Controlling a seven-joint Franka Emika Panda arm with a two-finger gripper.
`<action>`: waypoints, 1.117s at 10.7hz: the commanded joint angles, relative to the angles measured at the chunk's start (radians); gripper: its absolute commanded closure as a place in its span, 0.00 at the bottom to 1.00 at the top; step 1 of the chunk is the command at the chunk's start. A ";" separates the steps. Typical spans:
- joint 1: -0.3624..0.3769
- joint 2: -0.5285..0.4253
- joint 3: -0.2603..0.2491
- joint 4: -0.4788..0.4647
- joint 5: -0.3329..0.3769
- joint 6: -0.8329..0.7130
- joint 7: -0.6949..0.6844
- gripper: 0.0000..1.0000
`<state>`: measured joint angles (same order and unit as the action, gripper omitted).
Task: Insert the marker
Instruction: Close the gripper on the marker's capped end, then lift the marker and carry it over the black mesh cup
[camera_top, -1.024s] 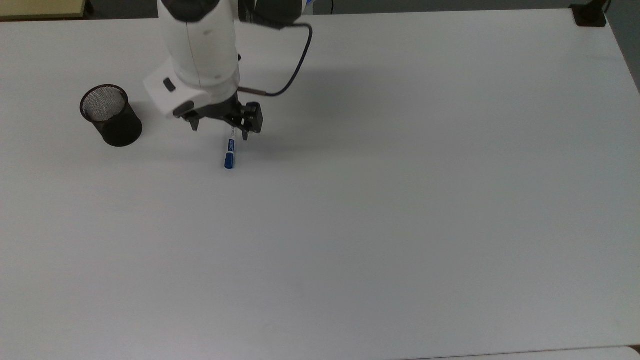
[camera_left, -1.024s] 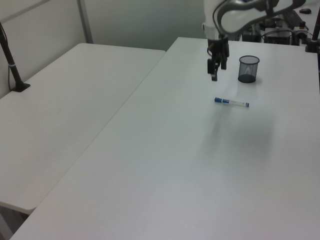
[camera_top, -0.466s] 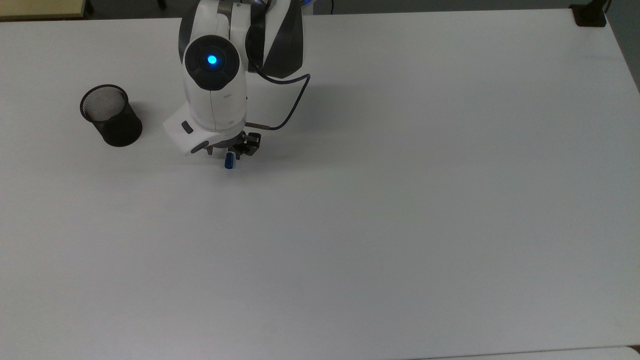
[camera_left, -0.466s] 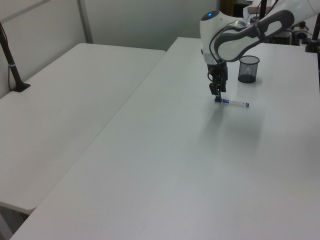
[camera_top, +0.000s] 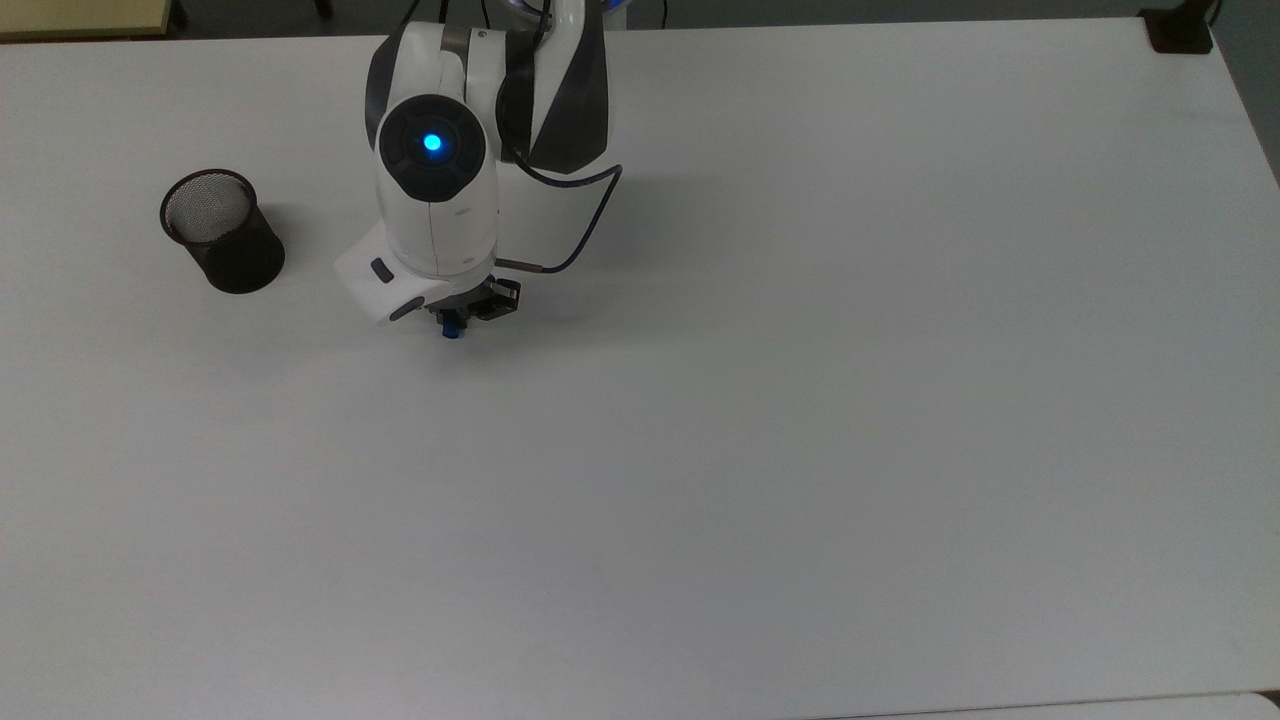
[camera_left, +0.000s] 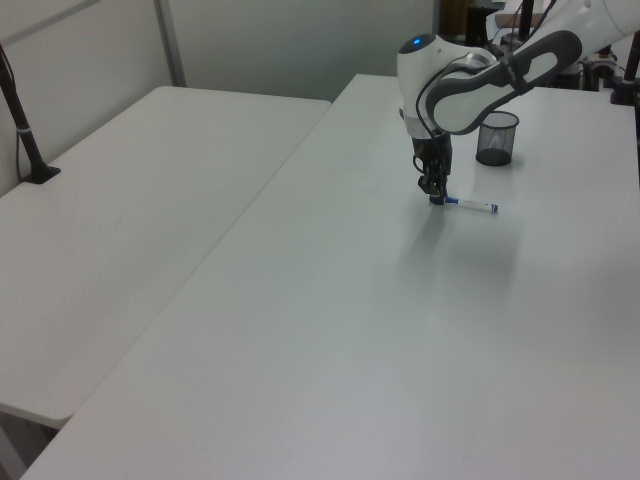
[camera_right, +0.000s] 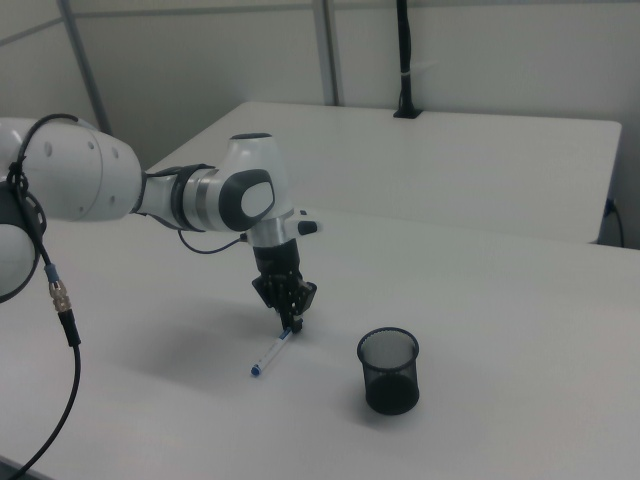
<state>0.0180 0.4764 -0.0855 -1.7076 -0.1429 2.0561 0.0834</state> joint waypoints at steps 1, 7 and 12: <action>0.002 -0.005 0.000 -0.018 -0.010 0.032 -0.010 0.87; -0.090 -0.116 0.001 0.088 0.006 0.045 -0.019 0.90; -0.248 -0.183 -0.005 0.080 0.009 0.168 -0.096 0.90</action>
<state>-0.1579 0.3160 -0.0912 -1.5906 -0.1424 2.1241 0.0469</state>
